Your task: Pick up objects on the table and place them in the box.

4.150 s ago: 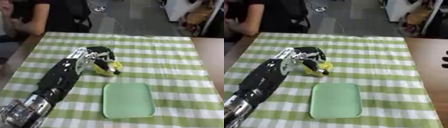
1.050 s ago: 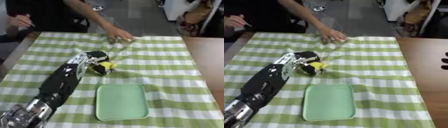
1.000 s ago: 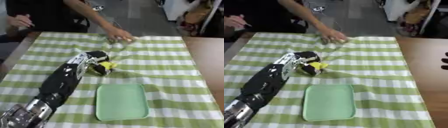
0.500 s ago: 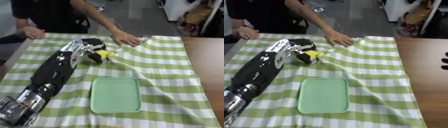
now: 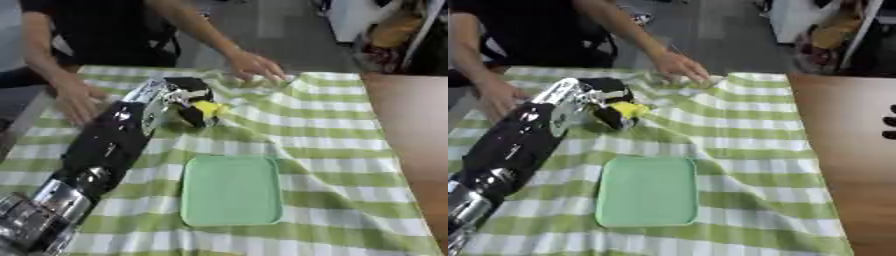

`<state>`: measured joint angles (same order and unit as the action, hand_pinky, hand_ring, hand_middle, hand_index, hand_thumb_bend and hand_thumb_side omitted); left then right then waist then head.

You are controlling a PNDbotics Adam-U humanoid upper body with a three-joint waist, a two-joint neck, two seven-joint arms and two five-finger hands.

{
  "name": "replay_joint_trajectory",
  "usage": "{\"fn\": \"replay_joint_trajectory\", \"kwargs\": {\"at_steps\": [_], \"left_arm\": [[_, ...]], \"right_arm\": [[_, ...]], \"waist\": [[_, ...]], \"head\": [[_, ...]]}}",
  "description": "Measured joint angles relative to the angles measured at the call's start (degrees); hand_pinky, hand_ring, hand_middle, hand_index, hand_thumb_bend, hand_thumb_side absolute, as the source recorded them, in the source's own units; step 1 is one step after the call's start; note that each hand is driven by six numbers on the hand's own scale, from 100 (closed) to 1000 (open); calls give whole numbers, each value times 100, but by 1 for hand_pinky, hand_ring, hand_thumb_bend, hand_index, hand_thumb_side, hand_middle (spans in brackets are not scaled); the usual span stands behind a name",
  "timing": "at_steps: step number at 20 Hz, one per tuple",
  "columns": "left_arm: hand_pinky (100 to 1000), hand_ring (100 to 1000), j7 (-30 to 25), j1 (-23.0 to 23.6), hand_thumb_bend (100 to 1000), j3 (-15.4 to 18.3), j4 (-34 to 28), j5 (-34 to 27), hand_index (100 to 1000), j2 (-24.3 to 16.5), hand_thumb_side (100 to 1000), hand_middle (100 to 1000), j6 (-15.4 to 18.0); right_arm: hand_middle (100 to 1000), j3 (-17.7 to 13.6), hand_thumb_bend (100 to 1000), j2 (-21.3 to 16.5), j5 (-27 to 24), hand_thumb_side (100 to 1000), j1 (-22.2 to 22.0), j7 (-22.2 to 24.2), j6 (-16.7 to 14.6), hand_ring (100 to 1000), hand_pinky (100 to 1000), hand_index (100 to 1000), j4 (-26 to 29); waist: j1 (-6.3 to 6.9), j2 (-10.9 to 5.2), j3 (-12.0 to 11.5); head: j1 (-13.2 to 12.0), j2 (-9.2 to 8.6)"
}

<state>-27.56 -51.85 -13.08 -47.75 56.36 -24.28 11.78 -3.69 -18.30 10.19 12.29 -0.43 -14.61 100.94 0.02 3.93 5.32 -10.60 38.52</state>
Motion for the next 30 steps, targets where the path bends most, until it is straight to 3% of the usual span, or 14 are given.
{"fn": "replay_joint_trajectory", "kwargs": {"at_steps": [26,30], "left_arm": [[100,100,4,6,100,-36,-43,-4,195,5,469,100,46],[100,100,-56,38,100,-184,-284,-165,192,23,469,100,168]], "right_arm": [[782,-1,100,0,0,789,-1,3,-3,757,695,897,0],[782,-2,100,0,0,789,-1,4,-4,757,695,897,-1]], "waist": [[8,-1,5],[12,-1,8]], "head": [[0,-1],[1,-1]]}}
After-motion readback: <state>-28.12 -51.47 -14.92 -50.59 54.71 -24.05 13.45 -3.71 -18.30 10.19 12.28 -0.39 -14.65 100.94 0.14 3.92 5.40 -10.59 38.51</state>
